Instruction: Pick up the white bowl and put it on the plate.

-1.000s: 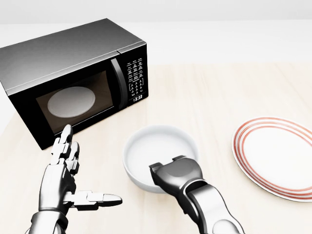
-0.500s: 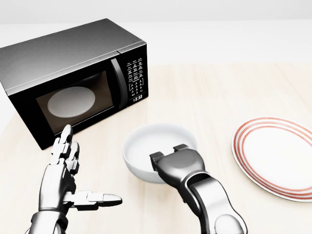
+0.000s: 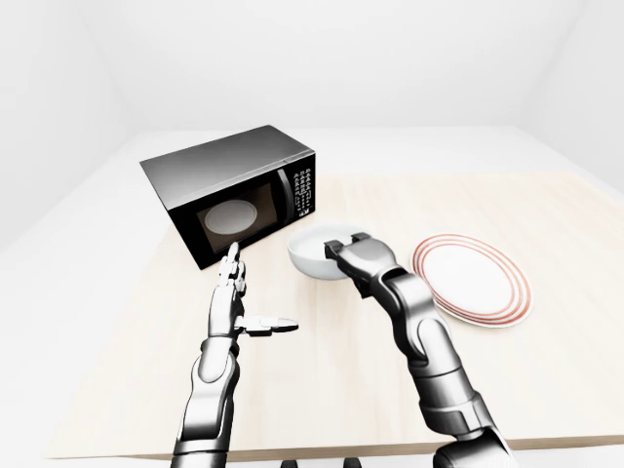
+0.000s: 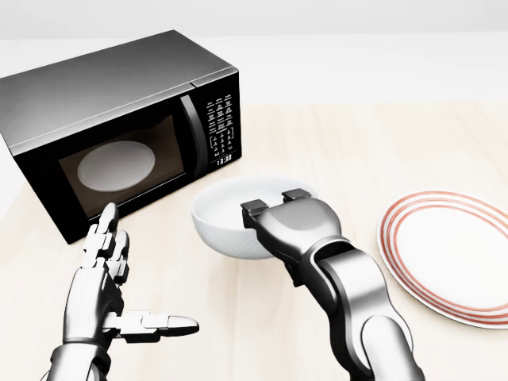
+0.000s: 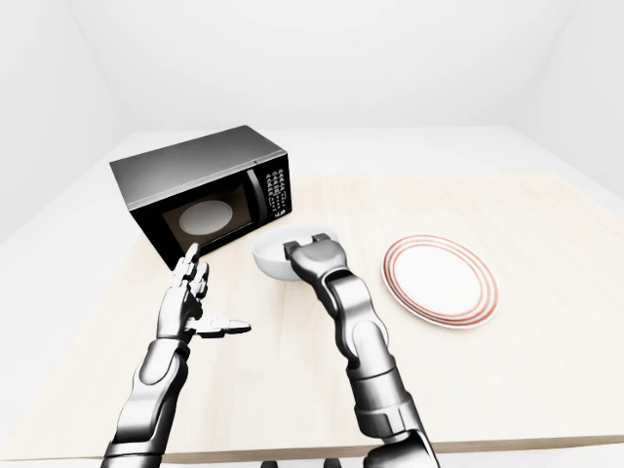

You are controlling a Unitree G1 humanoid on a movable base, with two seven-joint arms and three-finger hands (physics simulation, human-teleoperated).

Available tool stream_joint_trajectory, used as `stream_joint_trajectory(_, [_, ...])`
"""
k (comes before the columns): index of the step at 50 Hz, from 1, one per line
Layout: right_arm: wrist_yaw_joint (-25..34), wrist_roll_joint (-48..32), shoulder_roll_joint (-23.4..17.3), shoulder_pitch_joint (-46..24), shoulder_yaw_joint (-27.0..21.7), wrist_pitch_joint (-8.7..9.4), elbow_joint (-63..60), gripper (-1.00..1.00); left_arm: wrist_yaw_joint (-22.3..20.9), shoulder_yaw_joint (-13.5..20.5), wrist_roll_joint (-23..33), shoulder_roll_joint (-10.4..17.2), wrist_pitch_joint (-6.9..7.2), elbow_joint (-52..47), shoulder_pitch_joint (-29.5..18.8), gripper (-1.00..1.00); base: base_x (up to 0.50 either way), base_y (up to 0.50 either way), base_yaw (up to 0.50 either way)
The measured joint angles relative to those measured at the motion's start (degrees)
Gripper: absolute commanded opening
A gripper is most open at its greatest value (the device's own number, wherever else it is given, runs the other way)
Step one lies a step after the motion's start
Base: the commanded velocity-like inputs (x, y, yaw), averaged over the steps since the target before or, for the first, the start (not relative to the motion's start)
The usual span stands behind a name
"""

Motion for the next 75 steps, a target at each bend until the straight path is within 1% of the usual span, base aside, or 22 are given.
stream_joint_trajectory(20, [-1.07,0.76,-1.17,-2.58,-1.43,0.58,0.11,-1.00,0.00,0.00,0.00,0.00,0.00,0.00,0.00,1.00,0.00,0.00,0.00])
stream_joint_trajectory(31, [-6.45,0.29,-2.65,-5.96,-2.81,1.84,3.40,-1.00,0.00,0.00,0.00,0.00,0.00,0.00,0.00,1.00,0.00,0.00,0.00])
stream_joint_trajectory(46, [-14.66,-0.72,-5.25,-9.40,-4.39,2.36,9.27,-1.00,0.01,0.00,0.00,0.00,0.01,0.00,0.00,1.00,0.00,0.00,0.00])
stream_joint_trajectory(55, [-18.95,-0.16,-6.82,-11.20,-5.35,2.98,12.67,-1.00,0.00,0.00,0.00,0.00,0.00,0.00,0.00,1.00,0.00,0.00,0.00])
stream_joint_trajectory(65, [-21.74,1.13,-8.64,-12.02,-6.38,3.58,15.03,-1.00,0.00,0.00,0.00,0.00,0.00,0.00,0.00,1.00,0.00,0.00,0.00])
stream_joint_trajectory(75, [-22.97,2.95,-10.85,-11.14,-7.83,3.86,15.29,-1.00,0.00,0.00,0.00,0.00,0.00,0.00,0.00,1.00,0.00,0.00,0.00])
